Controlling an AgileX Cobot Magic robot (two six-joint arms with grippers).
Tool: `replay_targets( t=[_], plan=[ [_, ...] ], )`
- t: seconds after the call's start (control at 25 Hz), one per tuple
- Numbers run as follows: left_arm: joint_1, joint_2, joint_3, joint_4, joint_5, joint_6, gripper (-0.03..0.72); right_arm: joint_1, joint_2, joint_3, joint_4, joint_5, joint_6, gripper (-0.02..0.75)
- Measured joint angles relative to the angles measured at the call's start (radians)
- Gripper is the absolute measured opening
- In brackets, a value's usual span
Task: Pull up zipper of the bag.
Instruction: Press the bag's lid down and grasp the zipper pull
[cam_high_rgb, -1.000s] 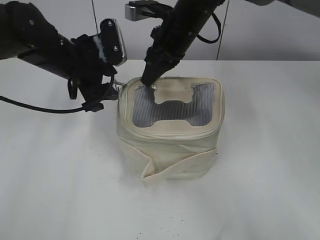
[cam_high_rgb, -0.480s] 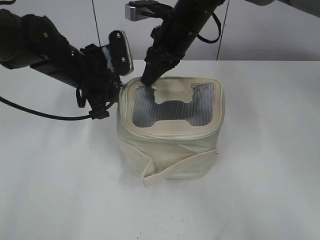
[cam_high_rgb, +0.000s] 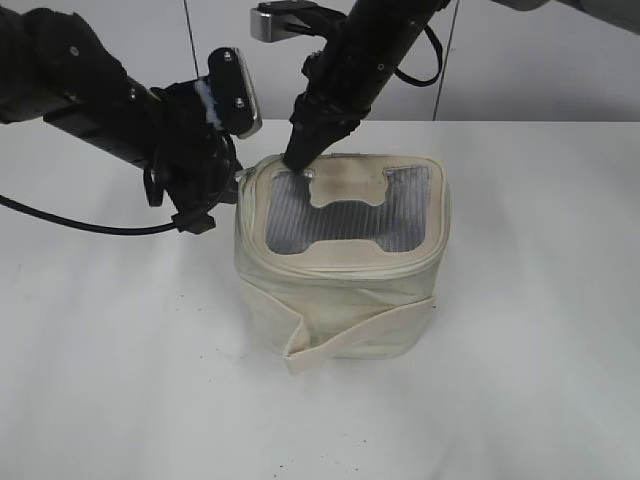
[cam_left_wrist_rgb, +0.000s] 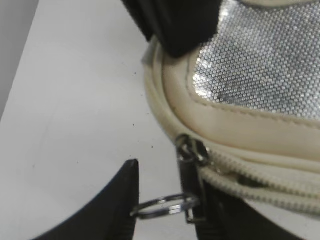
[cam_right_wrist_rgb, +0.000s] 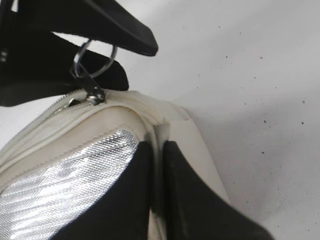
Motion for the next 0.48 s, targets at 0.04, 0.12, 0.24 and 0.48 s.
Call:
replay_targets(
  t=[0.04,0.12,0.24,0.48],
  plan=[
    [0.002,-0.006,0.000,0.000,0.008,-0.007,0.260,0.000,0.000,0.000,0.000,0.000,0.000,0.041],
    [0.006,-0.011,-0.001,0.000,0.037,-0.019,0.260,0.000,0.000,0.000,-0.001,0.000,0.001,0.041],
    [0.010,-0.011,-0.002,0.000,0.091,-0.035,0.260,0.000,0.000,0.000,-0.001,0.000,0.003,0.041],
    [0.011,-0.011,-0.005,0.048,0.213,-0.135,0.249,0.000,0.000,0.000,-0.001,0.003,0.013,0.041]
  ],
)
